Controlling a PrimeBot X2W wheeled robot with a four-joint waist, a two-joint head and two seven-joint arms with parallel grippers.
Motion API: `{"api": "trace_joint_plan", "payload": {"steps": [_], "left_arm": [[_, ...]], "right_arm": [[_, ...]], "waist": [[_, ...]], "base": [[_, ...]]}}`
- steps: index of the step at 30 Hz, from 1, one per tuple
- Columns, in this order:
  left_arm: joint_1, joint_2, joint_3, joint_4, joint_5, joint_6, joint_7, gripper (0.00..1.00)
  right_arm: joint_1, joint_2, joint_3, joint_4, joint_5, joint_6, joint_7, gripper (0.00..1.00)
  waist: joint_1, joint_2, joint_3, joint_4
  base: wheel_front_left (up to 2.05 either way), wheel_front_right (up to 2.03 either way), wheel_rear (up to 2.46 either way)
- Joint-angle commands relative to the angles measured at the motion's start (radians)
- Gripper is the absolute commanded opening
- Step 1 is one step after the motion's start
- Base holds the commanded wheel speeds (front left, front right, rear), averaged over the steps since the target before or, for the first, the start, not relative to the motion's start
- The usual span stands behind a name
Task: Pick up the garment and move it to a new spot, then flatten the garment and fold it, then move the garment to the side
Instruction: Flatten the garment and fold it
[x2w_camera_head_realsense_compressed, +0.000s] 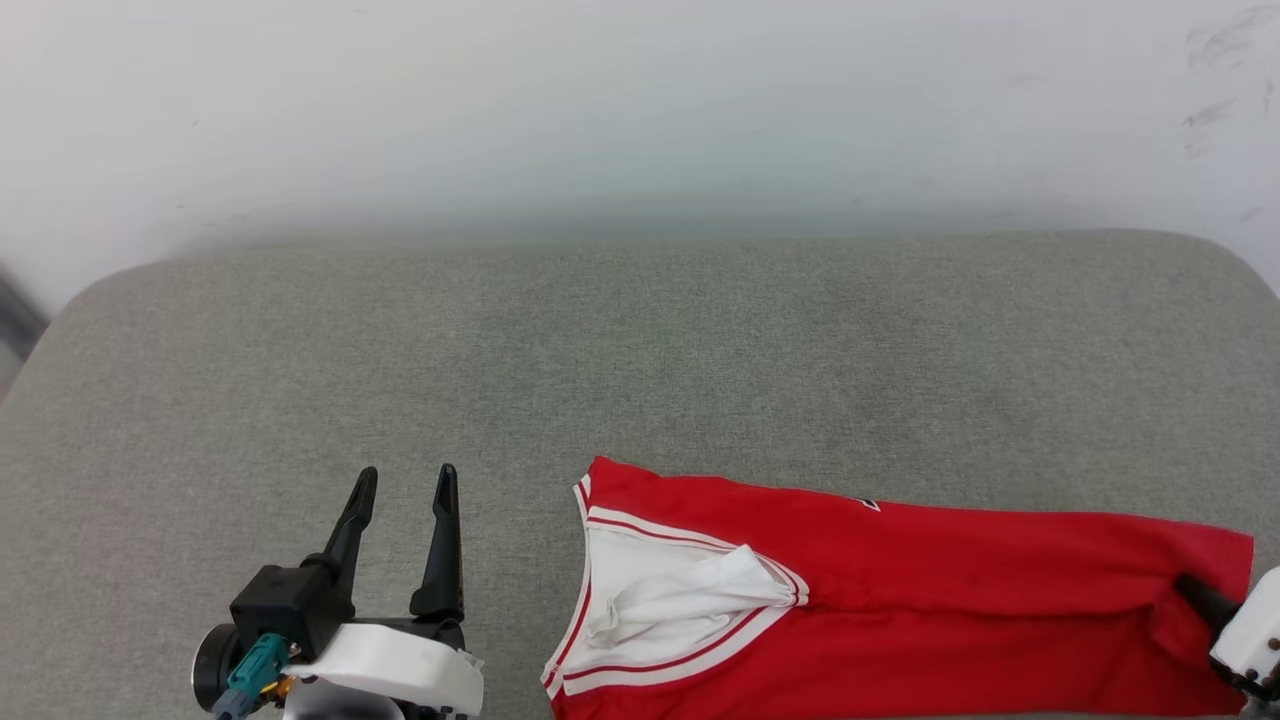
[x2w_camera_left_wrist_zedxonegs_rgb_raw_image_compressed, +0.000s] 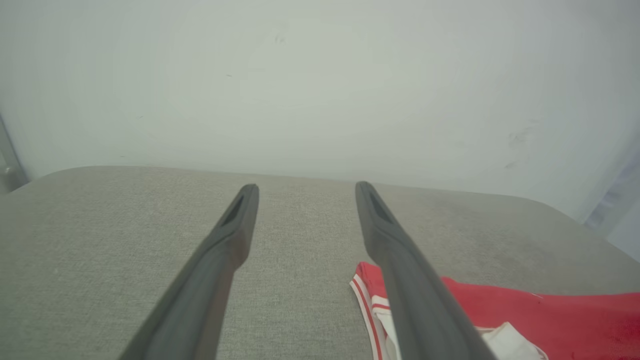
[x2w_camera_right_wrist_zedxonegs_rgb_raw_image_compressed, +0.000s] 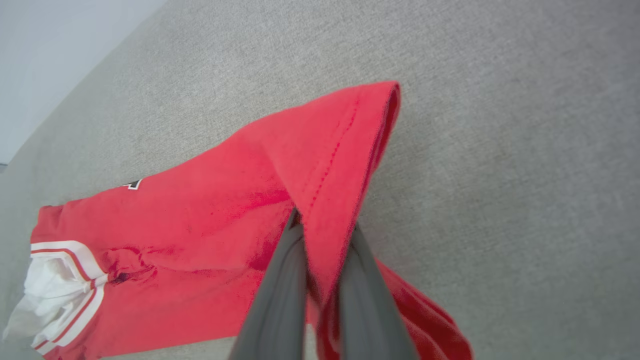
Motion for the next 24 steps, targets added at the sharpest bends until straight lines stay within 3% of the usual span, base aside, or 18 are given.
{"api": "trace_joint_plan", "payload": {"steps": [1, 7, 13, 18, 24], "left_arm": [[0.01, 0.0, 0.001, 0.0, 0.004, -0.003, -0.002, 1.0], [0.007, 0.002, 0.001, 0.002, 0.006, -0.006, -0.002, 1.0], [-0.019, 0.005, -0.009, 0.003, 0.008, -0.012, 0.004, 1.0], [-0.036, -0.002, -0.02, 0.009, 0.006, -0.019, 0.009, 1.0], [-0.054, -0.015, -0.036, 0.018, 0.006, -0.024, 0.01, 1.0]], "right_arm": [[0.005, 0.021, -0.006, -0.008, 0.015, 0.0, 0.012, 0.0], [-0.024, 0.169, -0.063, -0.085, 0.177, 0.0, 0.193, 0.0], [-0.06, 0.221, 0.007, -0.101, 0.423, 0.0, 0.314, 0.0], [-0.096, 0.219, 0.214, -0.037, 0.622, 0.0, 0.251, 0.0], [-0.149, 0.219, 0.478, 0.023, 0.748, 0.0, 0.09, 0.0]], "waist": [[0.0, 0.0, -0.001, -0.005], [0.0, 0.0, 0.003, -0.02], [0.0, 0.0, 0.013, -0.003], [0.0, 0.0, 0.021, 0.029], [0.0, 0.0, 0.036, 0.081]], "base": [[0.0, 0.0, 0.0], [0.0, 0.0, 0.0], [0.0, 0.0, 0.0], [0.0, 0.0, 0.0], [0.0, 0.0, 0.0]]}}
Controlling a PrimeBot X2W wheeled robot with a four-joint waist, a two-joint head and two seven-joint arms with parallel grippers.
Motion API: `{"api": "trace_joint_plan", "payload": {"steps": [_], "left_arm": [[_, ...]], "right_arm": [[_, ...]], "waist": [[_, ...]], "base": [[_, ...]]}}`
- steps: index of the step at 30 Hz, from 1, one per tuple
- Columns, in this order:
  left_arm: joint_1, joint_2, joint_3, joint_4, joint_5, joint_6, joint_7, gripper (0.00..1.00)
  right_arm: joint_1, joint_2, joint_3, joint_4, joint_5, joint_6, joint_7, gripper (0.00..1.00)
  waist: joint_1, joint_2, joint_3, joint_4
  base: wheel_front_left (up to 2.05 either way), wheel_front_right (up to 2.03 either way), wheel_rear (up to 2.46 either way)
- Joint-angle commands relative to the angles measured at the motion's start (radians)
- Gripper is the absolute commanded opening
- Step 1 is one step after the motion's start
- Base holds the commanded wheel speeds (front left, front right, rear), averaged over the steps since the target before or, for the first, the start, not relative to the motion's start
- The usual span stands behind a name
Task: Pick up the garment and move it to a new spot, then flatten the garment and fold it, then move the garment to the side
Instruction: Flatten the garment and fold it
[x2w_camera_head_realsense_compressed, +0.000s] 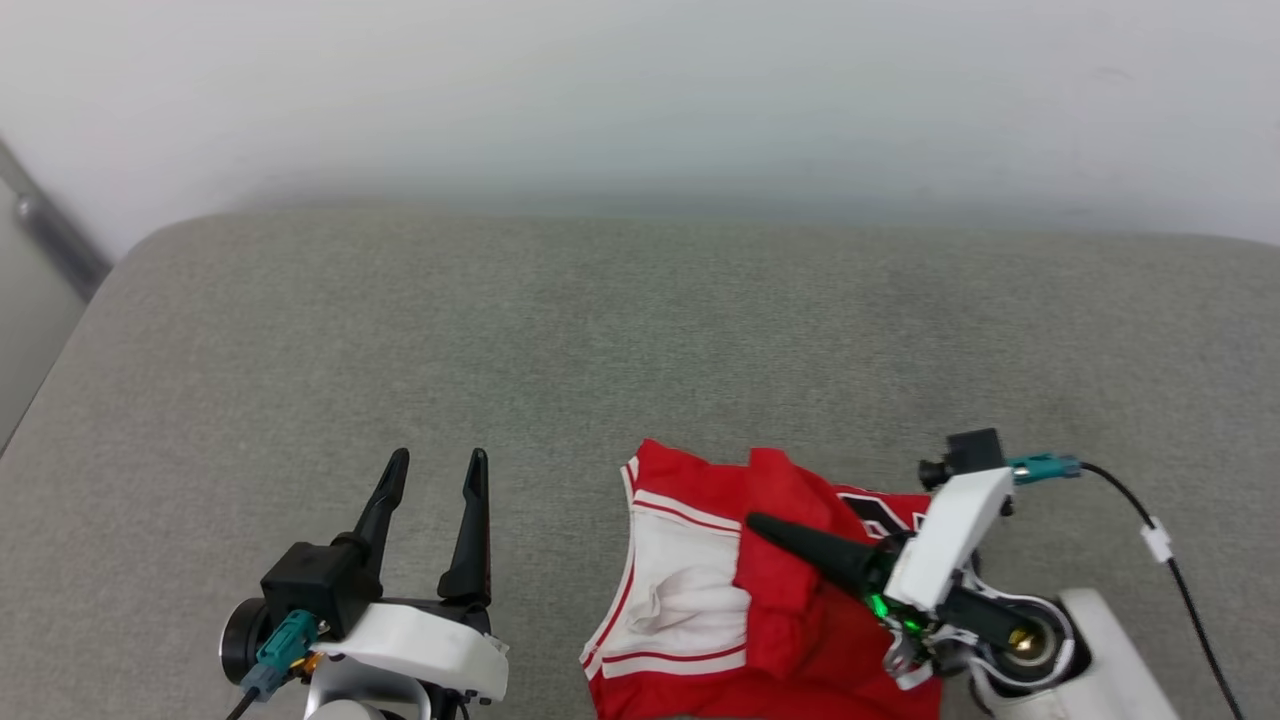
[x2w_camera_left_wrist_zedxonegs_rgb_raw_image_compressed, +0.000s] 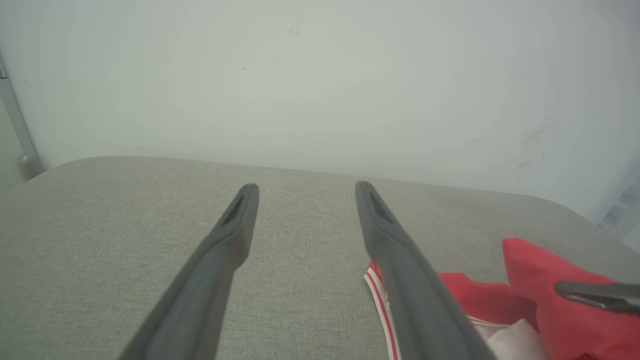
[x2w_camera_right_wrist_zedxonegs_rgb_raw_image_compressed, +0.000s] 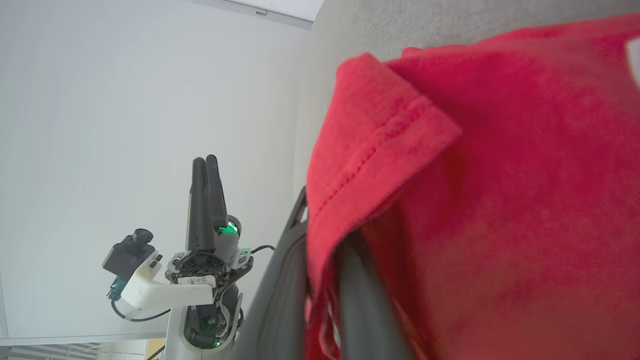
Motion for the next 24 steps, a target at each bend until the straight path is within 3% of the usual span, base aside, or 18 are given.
{"api": "trace_joint_plan", "payload": {"steps": [1, 6, 7, 8, 9, 10, 17, 24], "left_arm": [[-0.011, -0.005, -0.002, 0.002, 0.003, -0.005, 0.0, 1.0], [-0.024, -0.008, -0.005, 0.012, 0.001, -0.008, -0.002, 1.0], [-0.025, -0.011, -0.006, 0.015, 0.0, -0.01, -0.003, 1.0], [-0.025, -0.013, -0.006, 0.017, -0.001, -0.011, -0.003, 1.0], [-0.026, -0.013, -0.006, 0.02, 0.001, -0.011, -0.004, 1.0], [-0.026, -0.014, -0.007, 0.022, 0.002, -0.012, -0.004, 1.0], [-0.024, -0.02, -0.002, 0.029, 0.003, -0.011, -0.007, 1.0], [-0.004, -0.02, 0.005, 0.034, 0.004, -0.003, -0.01, 1.0]], "right_arm": [[-0.015, 0.001, 0.019, 0.01, 0.006, 0.0, -0.019, 0.0], [-0.068, 0.001, 0.139, 0.088, 0.02, 0.0, -0.127, 0.0], [-0.075, 0.0, 0.158, 0.109, 0.013, 0.0, -0.146, 0.07], [-0.08, 0.001, 0.174, 0.132, 0.002, 0.0, -0.165, 0.36], [-0.089, 0.001, 0.187, 0.15, -0.01, 0.0, -0.186, 0.83], [-0.096, 0.001, 0.2, 0.167, -0.016, 0.0, -0.203, 1.0], [-0.145, -0.008, 0.282, 0.15, -0.035, 0.0, -0.272, 1.0], [-0.174, -0.146, 0.408, 0.04, -0.272, 0.0, -0.448, 1.0]], "waist": [[0.0, 0.0, 0.009, 0.019], [0.0, 0.0, 0.022, 0.053], [0.0, 0.0, 0.025, 0.058], [0.0, 0.0, 0.026, 0.061], [0.0, 0.0, 0.029, 0.065], [0.0, 0.0, 0.029, 0.067], [0.0, 0.0, 0.031, 0.063], [0.0, 0.0, 0.016, 0.024]], "base": [[0.0, 0.0, 0.0], [0.0, 0.0, 0.0], [0.0, 0.0, 0.0], [0.0, 0.0, 0.0], [0.0, 0.0, 0.0], [0.0, 0.0, 0.0], [0.0, 0.0, 0.0], [0.0, 0.0, 0.0]]}}
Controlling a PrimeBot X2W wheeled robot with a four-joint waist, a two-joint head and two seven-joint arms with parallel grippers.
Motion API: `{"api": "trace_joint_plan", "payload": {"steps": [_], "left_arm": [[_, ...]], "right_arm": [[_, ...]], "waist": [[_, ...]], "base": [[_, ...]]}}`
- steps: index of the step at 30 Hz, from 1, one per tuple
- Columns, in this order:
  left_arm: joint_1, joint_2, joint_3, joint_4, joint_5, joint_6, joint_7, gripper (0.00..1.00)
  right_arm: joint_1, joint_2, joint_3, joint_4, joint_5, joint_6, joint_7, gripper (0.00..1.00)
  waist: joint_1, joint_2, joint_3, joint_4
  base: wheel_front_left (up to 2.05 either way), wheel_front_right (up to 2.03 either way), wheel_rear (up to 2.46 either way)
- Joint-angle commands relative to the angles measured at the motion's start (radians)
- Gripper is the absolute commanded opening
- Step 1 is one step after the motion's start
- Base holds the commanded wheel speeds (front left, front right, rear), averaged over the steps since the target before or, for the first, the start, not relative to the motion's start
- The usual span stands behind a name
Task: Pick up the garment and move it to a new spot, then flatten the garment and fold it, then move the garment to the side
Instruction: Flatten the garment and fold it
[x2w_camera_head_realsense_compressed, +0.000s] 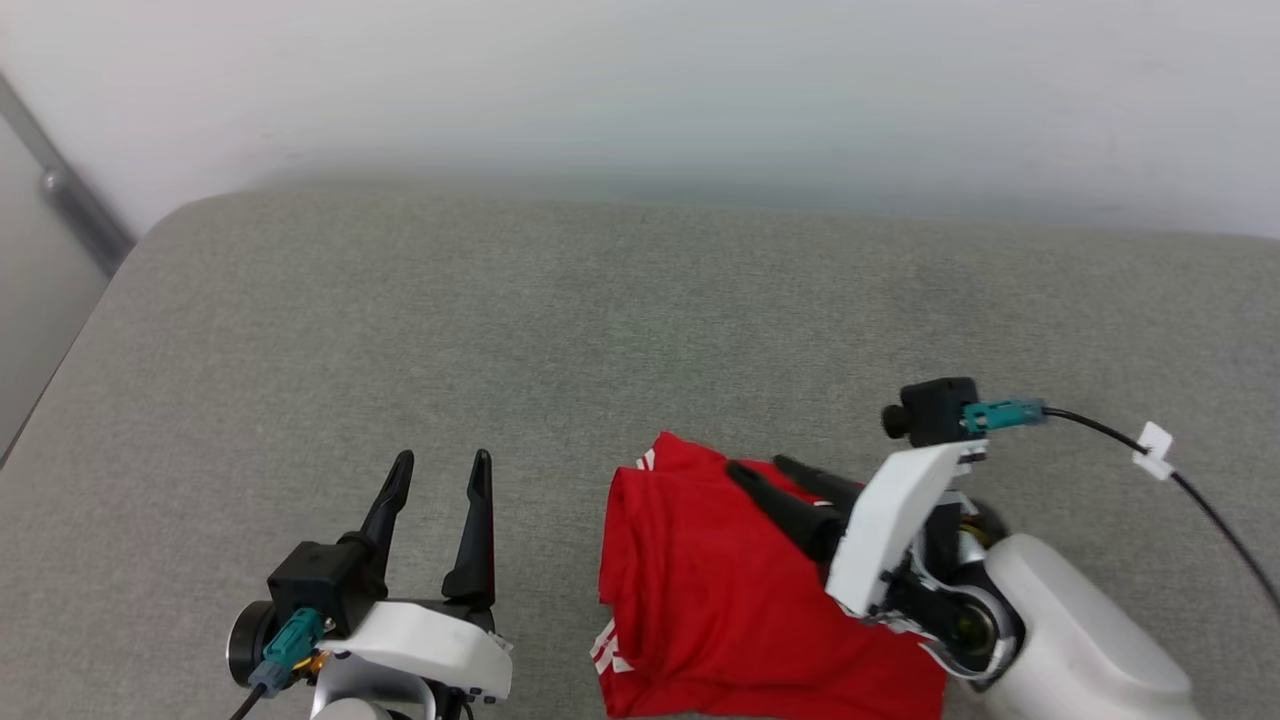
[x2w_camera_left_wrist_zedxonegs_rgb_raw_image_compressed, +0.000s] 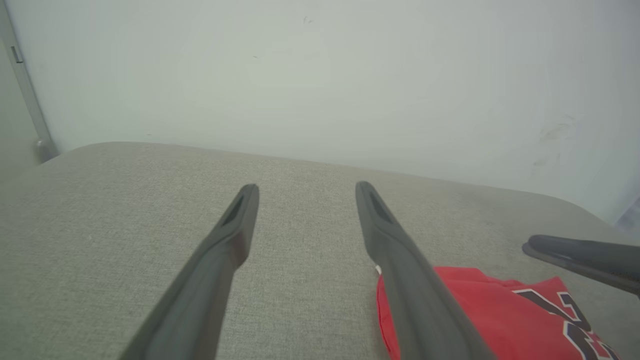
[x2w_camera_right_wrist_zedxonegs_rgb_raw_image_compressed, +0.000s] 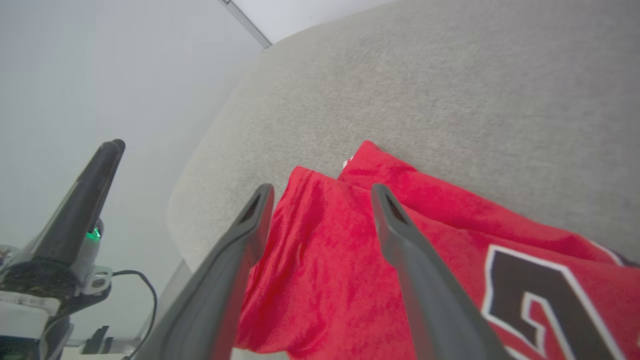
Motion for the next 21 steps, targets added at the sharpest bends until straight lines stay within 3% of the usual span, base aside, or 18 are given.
{"api": "trace_joint_plan", "payload": {"steps": [1, 6, 11, 17, 21], "left_arm": [[0.01, 0.001, 0.004, 0.002, 0.003, 0.004, -0.004, 1.0], [0.025, 0.007, 0.009, 0.007, 0.002, 0.01, -0.005, 1.0], [0.033, 0.017, 0.016, 0.011, -0.002, 0.019, -0.002, 1.0], [0.059, 0.034, 0.032, 0.006, -0.008, 0.036, 0.004, 1.0], [0.075, 0.045, 0.035, 0.004, -0.008, 0.045, 0.008, 1.0]], "right_arm": [[-0.014, -0.032, 0.008, 0.003, -0.057, 0.0, -0.04, 1.0], [0.025, -0.11, -0.058, 0.05, -0.27, 0.0, -0.201, 1.0], [0.101, -0.147, -0.242, 0.061, -0.452, 0.0, -0.335, 1.0], [0.244, -0.1, -0.47, -0.091, -0.632, 0.0, -0.439, 1.0], [0.362, -0.031, -0.553, -0.259, -0.719, 0.0, -0.429, 1.0]], "waist": [[0.0, 0.0, -0.007, -0.016], [0.0, 0.0, -0.022, -0.056], [0.0, 0.0, -0.037, -0.088], [0.0, 0.0, -0.054, -0.113], [0.0, 0.0, -0.065, -0.111]], "base": [[0.0, 0.0, 0.0], [0.0, 0.0, 0.0], [0.0, 0.0, 0.0], [0.0, 0.0, 0.0], [0.0, 0.0, 0.0]]}}
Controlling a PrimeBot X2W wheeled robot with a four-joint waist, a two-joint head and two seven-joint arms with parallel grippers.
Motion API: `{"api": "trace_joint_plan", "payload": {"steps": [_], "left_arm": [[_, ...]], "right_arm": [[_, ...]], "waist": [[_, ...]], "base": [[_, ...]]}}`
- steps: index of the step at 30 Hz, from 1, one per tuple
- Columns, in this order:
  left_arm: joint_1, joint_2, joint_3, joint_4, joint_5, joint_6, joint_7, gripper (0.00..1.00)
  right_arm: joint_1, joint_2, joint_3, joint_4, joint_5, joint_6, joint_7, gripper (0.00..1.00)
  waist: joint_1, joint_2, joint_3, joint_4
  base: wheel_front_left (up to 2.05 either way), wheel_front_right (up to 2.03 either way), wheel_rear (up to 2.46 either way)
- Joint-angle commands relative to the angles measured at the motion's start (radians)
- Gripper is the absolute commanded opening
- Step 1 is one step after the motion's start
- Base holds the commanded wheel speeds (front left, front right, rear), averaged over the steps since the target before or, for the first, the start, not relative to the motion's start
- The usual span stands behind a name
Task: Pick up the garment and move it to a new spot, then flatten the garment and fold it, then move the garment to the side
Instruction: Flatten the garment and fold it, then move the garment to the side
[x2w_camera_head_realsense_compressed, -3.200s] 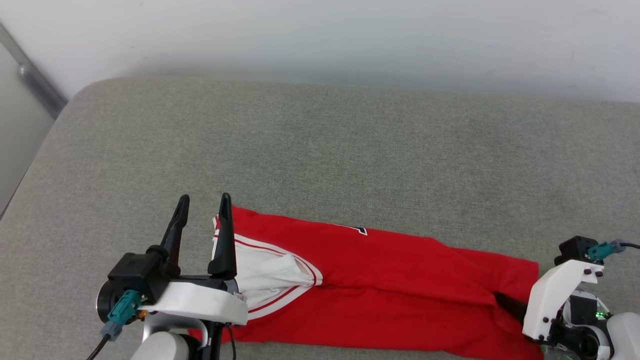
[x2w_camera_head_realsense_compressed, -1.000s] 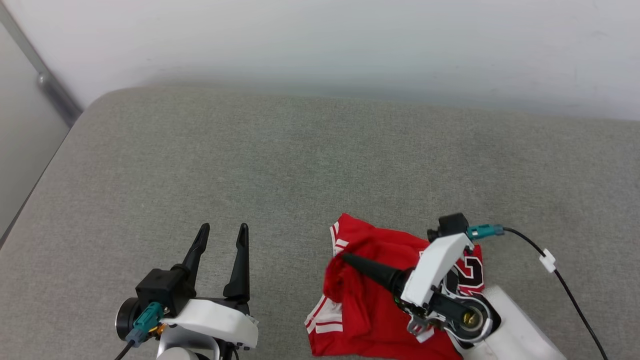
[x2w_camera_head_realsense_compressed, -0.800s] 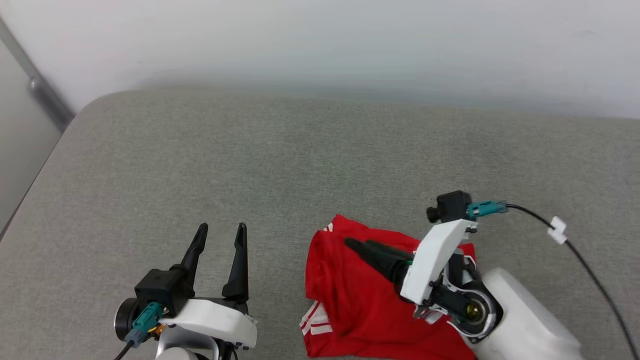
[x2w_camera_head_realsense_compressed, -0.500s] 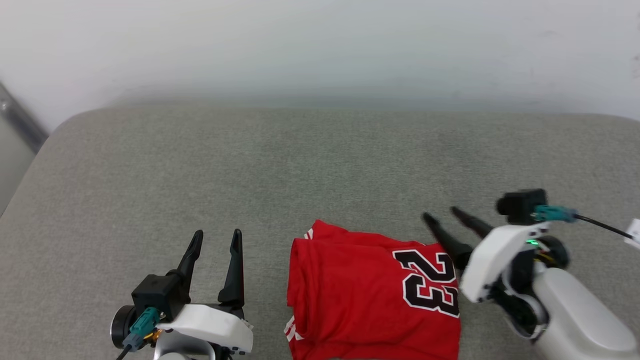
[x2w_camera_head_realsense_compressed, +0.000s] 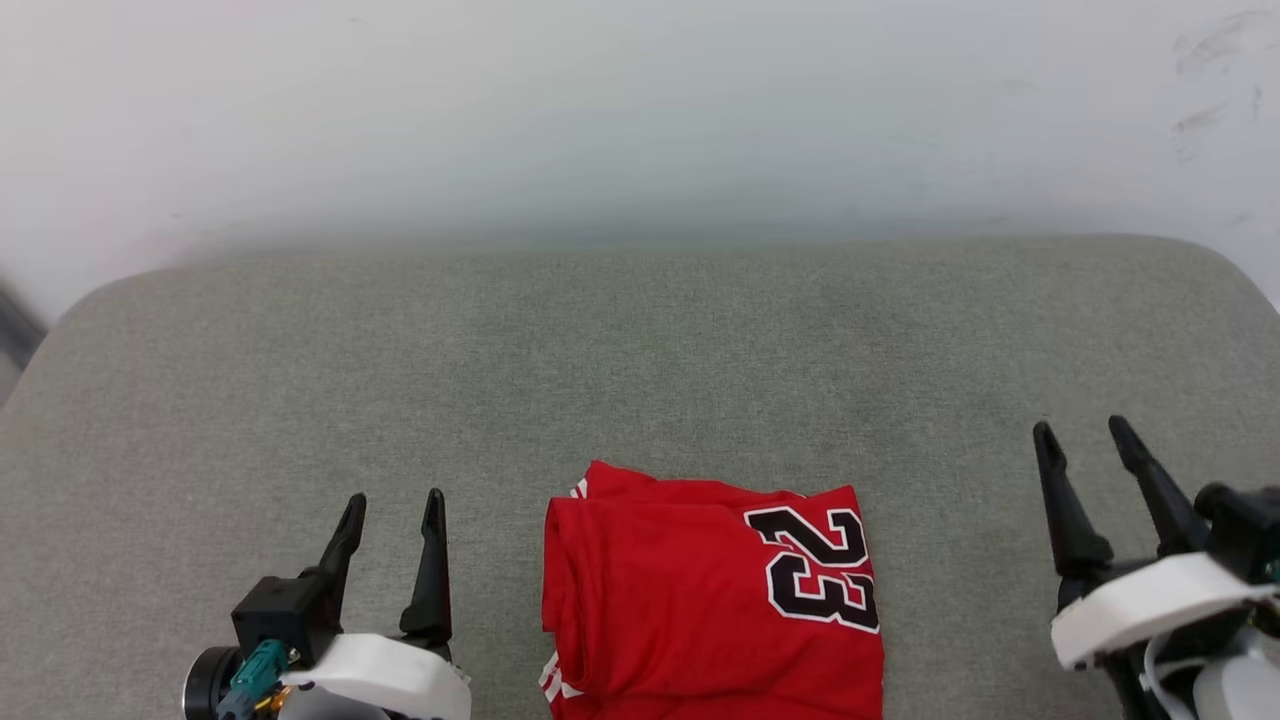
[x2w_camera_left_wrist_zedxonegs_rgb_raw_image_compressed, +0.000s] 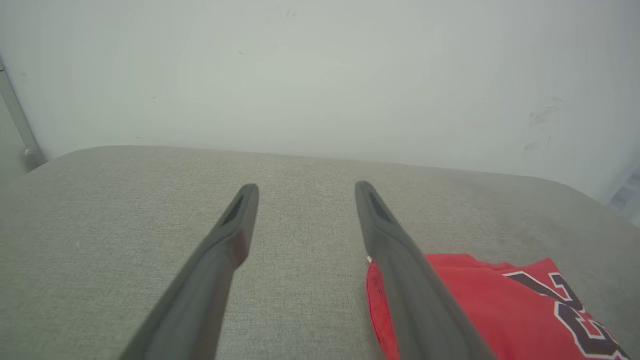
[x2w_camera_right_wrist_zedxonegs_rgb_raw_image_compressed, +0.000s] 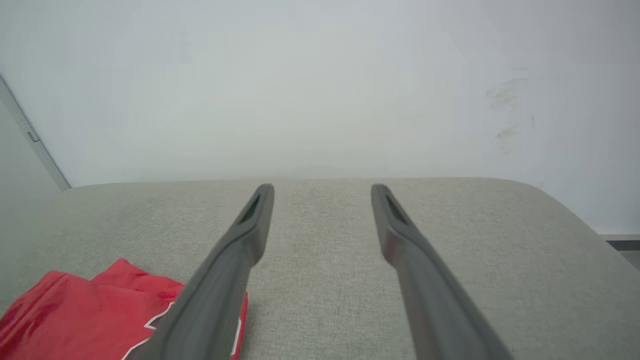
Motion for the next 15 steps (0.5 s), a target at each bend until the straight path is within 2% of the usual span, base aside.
{"api": "trace_joint_plan", "payload": {"steps": [1, 7, 15], "left_arm": [[0.013, 0.005, 0.001, -0.001, -0.001, 0.002, -0.001, 1.0], [0.03, 0.014, -0.003, 0.001, -0.001, 0.01, 0.009, 1.0], [0.02, 0.022, -0.003, 0.007, -0.001, 0.017, 0.008, 1.0]], "right_arm": [[0.014, 0.005, -0.005, -0.011, -0.003, 0.0, 0.003, 1.0], [0.159, 0.094, -0.041, -0.212, -0.079, 0.0, 0.079, 1.0], [0.218, 0.13, -0.053, -0.324, -0.106, 0.0, 0.153, 1.0]], "waist": [[0.0, 0.0, -0.002, 0.002], [0.0, 0.0, -0.012, 0.006], [0.0, 0.0, -0.008, 0.005]], "base": [[0.0, 0.0, 0.0], [0.0, 0.0, 0.0], [0.0, 0.0, 0.0]]}}
